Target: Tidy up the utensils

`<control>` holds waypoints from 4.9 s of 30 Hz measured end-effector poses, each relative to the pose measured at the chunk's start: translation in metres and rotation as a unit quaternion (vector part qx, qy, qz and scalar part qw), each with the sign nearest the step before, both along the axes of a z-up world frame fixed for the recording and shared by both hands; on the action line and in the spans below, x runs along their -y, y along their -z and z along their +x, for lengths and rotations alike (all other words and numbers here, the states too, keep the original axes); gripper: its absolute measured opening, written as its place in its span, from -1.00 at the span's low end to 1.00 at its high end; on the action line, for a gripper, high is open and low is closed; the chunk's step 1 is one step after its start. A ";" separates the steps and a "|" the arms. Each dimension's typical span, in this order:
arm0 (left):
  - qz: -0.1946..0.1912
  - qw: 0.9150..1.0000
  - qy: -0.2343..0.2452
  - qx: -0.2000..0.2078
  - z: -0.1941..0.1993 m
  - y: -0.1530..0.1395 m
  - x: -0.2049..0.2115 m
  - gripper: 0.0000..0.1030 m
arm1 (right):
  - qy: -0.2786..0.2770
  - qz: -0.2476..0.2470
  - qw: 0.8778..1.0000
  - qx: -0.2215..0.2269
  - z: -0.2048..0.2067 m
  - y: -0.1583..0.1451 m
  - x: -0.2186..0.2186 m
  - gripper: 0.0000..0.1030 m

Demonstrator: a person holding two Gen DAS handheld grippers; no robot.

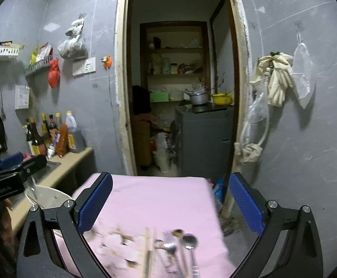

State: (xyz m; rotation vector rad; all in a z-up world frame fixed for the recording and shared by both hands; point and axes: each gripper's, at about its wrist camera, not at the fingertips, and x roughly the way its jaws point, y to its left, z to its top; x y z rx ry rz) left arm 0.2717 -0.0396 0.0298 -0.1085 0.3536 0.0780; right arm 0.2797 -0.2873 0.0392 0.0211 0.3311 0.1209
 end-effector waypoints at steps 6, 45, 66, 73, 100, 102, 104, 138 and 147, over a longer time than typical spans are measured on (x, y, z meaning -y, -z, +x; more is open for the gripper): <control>0.017 1.000 0.015 -0.008 0.002 0.018 0.051 0.92 | 0.017 0.010 1.000 -0.024 0.011 0.020 0.044 0.92; -0.133 0.931 0.142 -0.308 0.108 0.209 0.088 -0.66 | -0.164 0.142 0.918 -0.333 0.129 0.253 0.057 -0.48; -0.174 0.926 0.137 -0.305 0.110 0.205 0.076 -0.90 | -0.173 0.157 0.919 -0.317 0.124 0.231 0.051 -0.95; -0.177 0.937 0.130 -0.272 0.089 0.182 0.066 -0.90 | -0.161 0.159 0.932 -0.284 0.108 0.207 0.055 -0.95; -0.207 0.978 -0.007 -0.031 0.036 0.004 -0.142 -0.90 | -0.240 0.185 0.951 -0.068 0.074 0.029 -0.103 -0.95; -0.213 0.977 -0.025 -0.017 0.038 0.005 -0.163 -0.90 | -0.246 0.196 0.947 -0.059 0.081 0.026 -0.120 -0.95; -0.220 0.975 -0.038 -0.009 0.040 0.009 -0.181 -0.90 | -0.250 0.210 0.944 -0.050 0.084 0.025 -0.133 -0.95; -0.191 0.975 -0.104 0.035 0.059 0.083 -0.213 -0.90 | -0.193 0.169 0.966 -0.018 0.106 0.092 -0.217 -0.95; -0.157 0.983 -0.096 0.028 0.054 0.082 -0.206 -0.90 | -0.206 0.158 0.965 -0.025 0.097 0.094 -0.218 -0.95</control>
